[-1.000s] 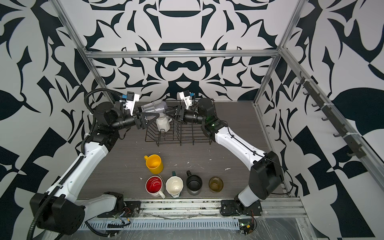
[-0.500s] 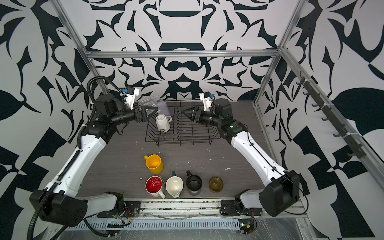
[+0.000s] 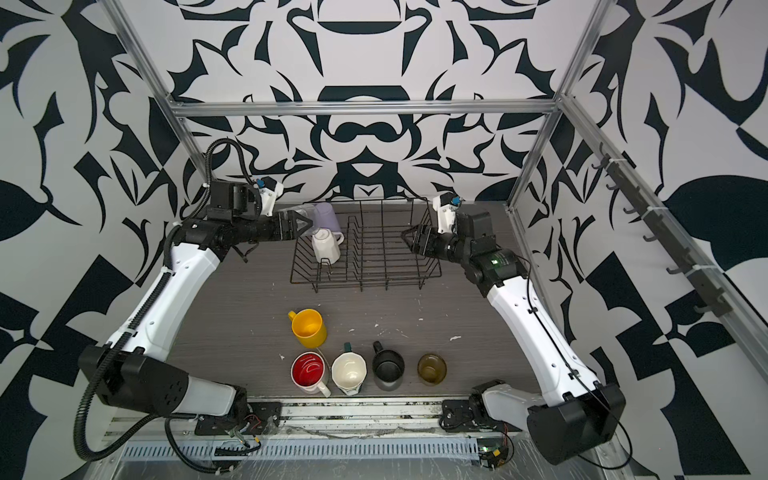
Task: Load cups into a dish rack
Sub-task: Place the cup upside down at the dish rack.
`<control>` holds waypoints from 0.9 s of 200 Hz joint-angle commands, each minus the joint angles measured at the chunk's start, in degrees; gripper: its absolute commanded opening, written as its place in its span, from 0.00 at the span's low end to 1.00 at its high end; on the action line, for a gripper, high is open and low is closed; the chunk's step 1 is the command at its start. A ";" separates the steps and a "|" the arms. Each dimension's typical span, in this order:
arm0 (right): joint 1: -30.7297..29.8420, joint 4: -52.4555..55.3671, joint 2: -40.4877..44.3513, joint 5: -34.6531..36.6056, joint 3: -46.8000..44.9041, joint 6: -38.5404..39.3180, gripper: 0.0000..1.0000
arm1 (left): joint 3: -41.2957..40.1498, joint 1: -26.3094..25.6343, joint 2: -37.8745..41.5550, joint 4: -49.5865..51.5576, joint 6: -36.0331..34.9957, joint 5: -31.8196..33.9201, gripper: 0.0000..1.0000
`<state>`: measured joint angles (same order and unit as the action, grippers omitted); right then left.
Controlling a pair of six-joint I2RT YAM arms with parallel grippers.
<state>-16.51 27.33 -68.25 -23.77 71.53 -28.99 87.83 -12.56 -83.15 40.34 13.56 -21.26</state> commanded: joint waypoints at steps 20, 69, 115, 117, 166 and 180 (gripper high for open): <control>0.65 3.09 1.85 3.64 -0.60 4.43 0.70 | 6.52 -3.12 -5.89 10.55 0.17 7.67 0.00; 0.95 2.81 2.58 3.55 -2.42 5.13 0.70 | 12.52 -6.36 -12.77 16.62 0.35 13.89 0.00; 1.31 3.11 2.86 3.90 -3.30 6.37 0.70 | 15.71 -8.81 -17.03 20.64 0.07 17.43 0.00; 1.31 3.11 2.86 3.90 -3.32 6.44 0.70 | 15.77 -8.93 -17.21 20.77 0.04 17.46 0.00; 1.66 2.95 2.95 3.21 -4.20 7.27 0.70 | 16.94 -10.59 -20.89 23.43 -0.28 19.16 0.00; 1.71 3.05 3.03 2.77 -4.38 7.55 0.69 | 17.10 -10.86 -21.96 23.91 -0.12 19.29 0.00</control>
<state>-15.07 31.11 -66.70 -20.53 67.59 -22.94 103.26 -22.92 -103.50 60.12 13.50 -3.07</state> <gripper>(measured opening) 0.695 0.797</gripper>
